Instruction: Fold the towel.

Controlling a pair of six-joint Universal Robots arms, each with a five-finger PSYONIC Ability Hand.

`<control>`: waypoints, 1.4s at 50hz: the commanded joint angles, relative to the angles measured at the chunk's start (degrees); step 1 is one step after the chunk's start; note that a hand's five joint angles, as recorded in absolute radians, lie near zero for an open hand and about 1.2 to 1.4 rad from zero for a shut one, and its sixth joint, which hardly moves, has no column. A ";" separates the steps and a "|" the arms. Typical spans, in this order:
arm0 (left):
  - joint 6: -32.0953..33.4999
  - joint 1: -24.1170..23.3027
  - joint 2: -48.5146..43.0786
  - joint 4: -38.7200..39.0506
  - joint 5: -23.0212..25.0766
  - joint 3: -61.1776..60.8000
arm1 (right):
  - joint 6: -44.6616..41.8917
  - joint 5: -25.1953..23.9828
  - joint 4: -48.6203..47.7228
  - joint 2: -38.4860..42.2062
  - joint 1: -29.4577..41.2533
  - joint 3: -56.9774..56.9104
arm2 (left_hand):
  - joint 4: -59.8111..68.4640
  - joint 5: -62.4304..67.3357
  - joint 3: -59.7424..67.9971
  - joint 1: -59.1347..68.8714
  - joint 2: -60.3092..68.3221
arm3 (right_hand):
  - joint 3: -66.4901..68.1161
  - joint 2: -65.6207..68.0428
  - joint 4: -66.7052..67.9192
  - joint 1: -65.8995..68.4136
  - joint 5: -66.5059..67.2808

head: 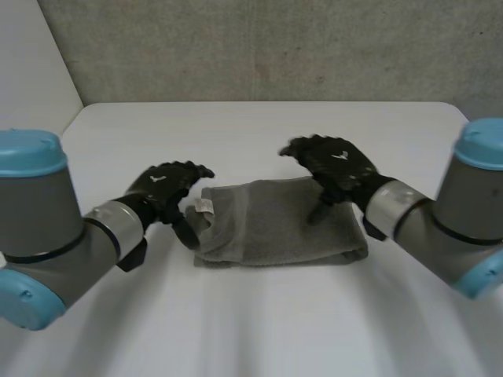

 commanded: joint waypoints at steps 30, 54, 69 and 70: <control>-10.60 -3.71 -10.70 5.53 -5.40 6.70 | -5.50 -3.12 -13.54 -1.36 -12.89 23.33 | -2.88 -2.89 -2.46 -6.71 -3.48 | -0.37 43.04 -3.42 43.61 44.08; -10.16 -0.82 -6.76 4.30 -7.16 -0.67 | -5.67 -9.26 -14.07 -9.61 -21.42 25.27 | -2.88 -3.05 -2.46 -6.87 -3.65 | -0.37 65.39 -3.42 65.96 66.43; -9.90 1.73 -1.58 4.12 -6.99 -3.57 | -5.14 -8.66 -11.00 -5.16 -0.17 10.95 | -2.88 -3.06 -2.46 -6.88 -3.65 | -0.37 65.39 -3.42 65.96 66.43; -9.90 2.52 -0.52 4.21 -6.90 -4.19 | -5.14 -8.66 -10.99 -5.14 -0.15 10.94 | -2.88 -3.05 -2.46 -6.87 -3.65 | -0.37 65.39 -3.42 65.96 66.43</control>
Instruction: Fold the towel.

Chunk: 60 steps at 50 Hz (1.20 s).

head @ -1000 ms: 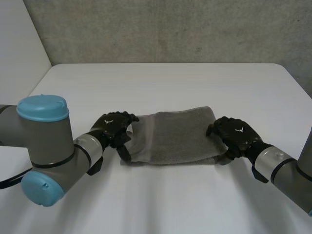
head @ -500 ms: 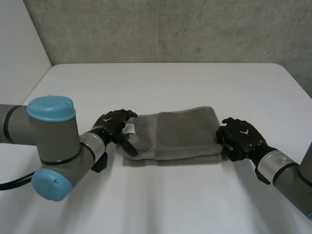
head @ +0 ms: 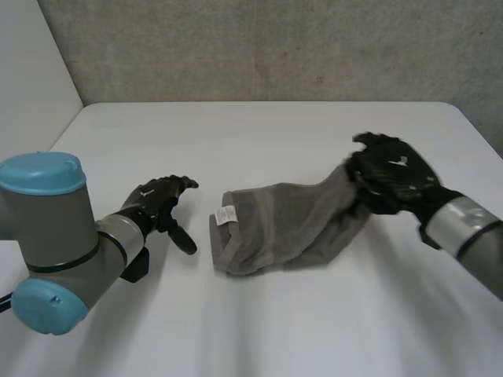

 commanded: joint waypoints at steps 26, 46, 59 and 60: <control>-0.07 6.46 9.90 0.47 0.30 -2.75 | -2.85 8.25 3.41 20.63 29.18 -18.87 | -2.88 -2.96 -2.46 -6.87 -3.58 | -0.37 5.79 -3.42 6.14 4.12; -0.51 6.29 10.08 0.91 0.30 -2.31 | -1.18 8.25 3.67 23.00 31.11 -21.42 | -2.88 -3.13 -2.46 -7.04 -3.75 | -0.37 5.79 -3.42 6.14 4.12; -0.69 4.27 9.37 0.91 0.30 0.59 | 8.66 8.87 9.03 17.02 28.30 -19.66 | -2.88 -3.13 -2.46 -7.04 -3.75 | -0.37 -64.21 -3.42 -63.86 -65.88; -0.69 3.40 8.94 0.91 0.30 1.37 | 8.84 9.22 10.77 15.46 26.30 -18.70 | -2.88 -3.13 -2.46 -7.04 -3.75 | -0.37 -64.21 -3.42 -63.86 -65.88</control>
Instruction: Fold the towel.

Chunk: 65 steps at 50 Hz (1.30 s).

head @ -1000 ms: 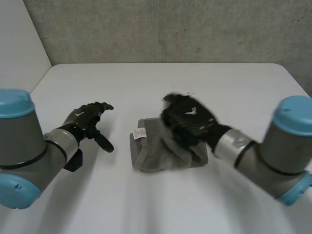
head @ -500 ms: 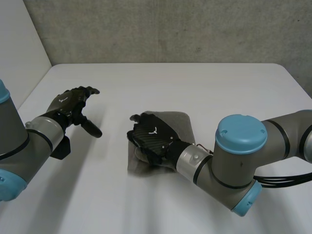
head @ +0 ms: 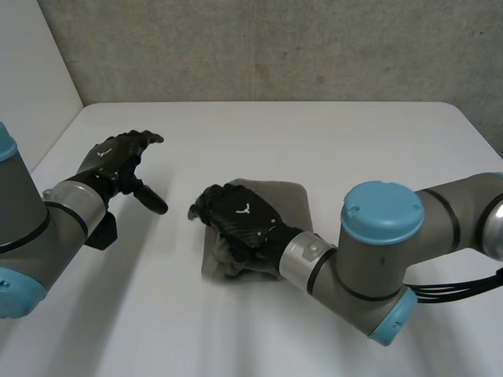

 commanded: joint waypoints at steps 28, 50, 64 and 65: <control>-1.99 -14.13 -22.60 -5.92 1.37 13.33 | 11.80 8.05 6.66 -2.43 -14.22 6.90 | -2.88 -3.13 -2.46 -7.04 -3.68 | -0.37 -12.44 -3.42 -11.85 -7.69; -1.29 -11.67 -16.56 -6.35 1.72 13.33 | 10.22 10.42 7.45 -5.64 -15.71 3.82 | -2.88 -3.13 -2.46 -7.04 -3.68 | -0.37 -12.44 -3.42 -11.85 -7.69; -1.46 -9.65 0.23 -8.37 1.72 18.85 | 10.39 10.51 13.42 -23.86 -23.44 -4.61 | -2.88 -3.13 -2.46 -7.04 -3.68 | -0.37 -12.44 -3.42 -11.85 -7.69; -1.46 -9.65 0.24 -8.38 1.72 18.86 | 10.39 10.51 13.43 -23.86 -23.45 -4.62 | -2.88 -3.13 -2.46 -7.04 -3.68 | -0.37 -12.44 -3.42 -11.85 -7.69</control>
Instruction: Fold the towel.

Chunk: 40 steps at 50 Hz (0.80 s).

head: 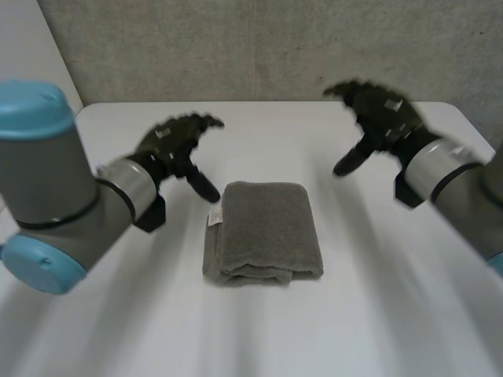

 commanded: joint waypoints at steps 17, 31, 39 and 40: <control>0.20 5.06 5.65 -8.66 -4.86 7.21 | 0.08 0.45 5.54 -4.30 -9.40 -7.95 | -2.88 -3.05 -2.46 -7.15 -3.52 | -0.37 -4.61 -3.42 -3.17 -3.57; 0.20 5.15 5.83 -9.28 -4.59 7.03 | 0.00 0.09 5.81 -4.39 -9.40 -7.87 | -2.88 -3.05 -2.46 -7.15 -3.52 | -0.37 -4.61 -3.42 -3.17 -3.57; 0.28 5.15 5.92 -9.19 -4.59 6.77 | 0.17 -0.87 5.72 -3.95 -8.35 -6.82 | -2.88 -3.05 -2.46 -7.15 -3.52 | -0.37 -4.61 -3.42 -3.17 -3.57; 0.28 5.15 5.92 -9.10 -4.59 6.68 | 0.17 -0.87 5.72 -3.95 -8.35 -6.81 | -2.88 -3.05 -2.46 -7.15 -3.52 | -0.37 -4.61 -3.42 -3.17 -3.57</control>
